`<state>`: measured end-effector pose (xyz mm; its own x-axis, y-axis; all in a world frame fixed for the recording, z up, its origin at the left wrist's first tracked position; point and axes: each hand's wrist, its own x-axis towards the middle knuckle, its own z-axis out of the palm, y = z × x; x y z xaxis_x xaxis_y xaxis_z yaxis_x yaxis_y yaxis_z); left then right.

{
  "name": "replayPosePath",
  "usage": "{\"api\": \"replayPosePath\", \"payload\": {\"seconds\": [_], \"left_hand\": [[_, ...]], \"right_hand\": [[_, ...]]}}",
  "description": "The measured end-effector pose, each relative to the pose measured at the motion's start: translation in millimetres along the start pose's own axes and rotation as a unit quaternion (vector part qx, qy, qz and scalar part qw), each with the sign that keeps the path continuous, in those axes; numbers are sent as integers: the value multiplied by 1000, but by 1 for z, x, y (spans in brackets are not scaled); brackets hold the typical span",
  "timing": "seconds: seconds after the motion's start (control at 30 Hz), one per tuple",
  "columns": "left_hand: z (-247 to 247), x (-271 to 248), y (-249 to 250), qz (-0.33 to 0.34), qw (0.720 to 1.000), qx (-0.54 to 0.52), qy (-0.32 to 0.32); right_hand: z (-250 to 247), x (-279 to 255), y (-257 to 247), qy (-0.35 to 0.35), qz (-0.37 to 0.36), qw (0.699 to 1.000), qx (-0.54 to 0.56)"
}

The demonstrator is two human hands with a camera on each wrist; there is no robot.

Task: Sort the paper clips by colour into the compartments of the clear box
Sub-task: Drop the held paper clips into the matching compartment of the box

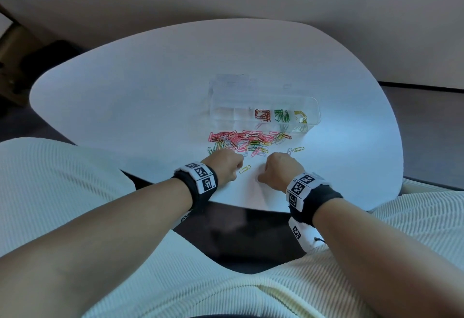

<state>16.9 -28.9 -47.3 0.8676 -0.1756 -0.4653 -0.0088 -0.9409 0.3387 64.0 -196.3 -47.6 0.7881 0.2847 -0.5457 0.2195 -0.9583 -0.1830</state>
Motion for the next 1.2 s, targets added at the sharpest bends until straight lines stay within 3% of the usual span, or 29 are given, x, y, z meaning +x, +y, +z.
{"api": "replayPosePath", "payload": {"seconds": [0.13, 0.2, 0.23, 0.33, 0.4, 0.47, 0.53, 0.67, 0.73, 1.0, 1.1, 1.2], "left_hand": [[-3, 2, -2, 4, 999, 25, 24], [-5, 3, -2, 4, 999, 35, 24], [-5, 2, -1, 3, 999, 41, 18], [-5, 1, 3, -2, 999, 43, 6], [-3, 0, 4, -5, 1000, 24, 10], [-2, 0, 5, -6, 1000, 14, 9], [-1, 0, 4, -7, 1000, 10, 2], [-7, -2, 4, -10, 1000, -7, 29], [-15, -4, 5, -16, 996, -60, 65], [-39, 3, 5, -81, 960, -233, 133], [-45, 9, 5, -102, 956, -239, 133], [-45, 12, 7, -135, 959, -217, 120]], "right_hand": [[-6, -3, 1, -15, 9, 999, 40], [-16, -1, 5, -19, 13, 989, 143], [-23, -1, 8, -19, 26, 973, 228], [-40, 0, 17, 2, 80, 880, 468], [-46, 1, 25, 34, 90, 842, 532], [-48, 3, 33, 65, 90, 825, 553], [-47, 7, 38, 89, 93, 837, 532], [-38, 15, 41, 131, 82, 941, 302], [-30, 17, 44, 131, 84, 964, 217], [-23, 18, 43, 123, 84, 975, 163], [-27, 18, 45, 135, 105, 969, 176], [-36, 18, 48, 99, 130, 972, 166]]}}
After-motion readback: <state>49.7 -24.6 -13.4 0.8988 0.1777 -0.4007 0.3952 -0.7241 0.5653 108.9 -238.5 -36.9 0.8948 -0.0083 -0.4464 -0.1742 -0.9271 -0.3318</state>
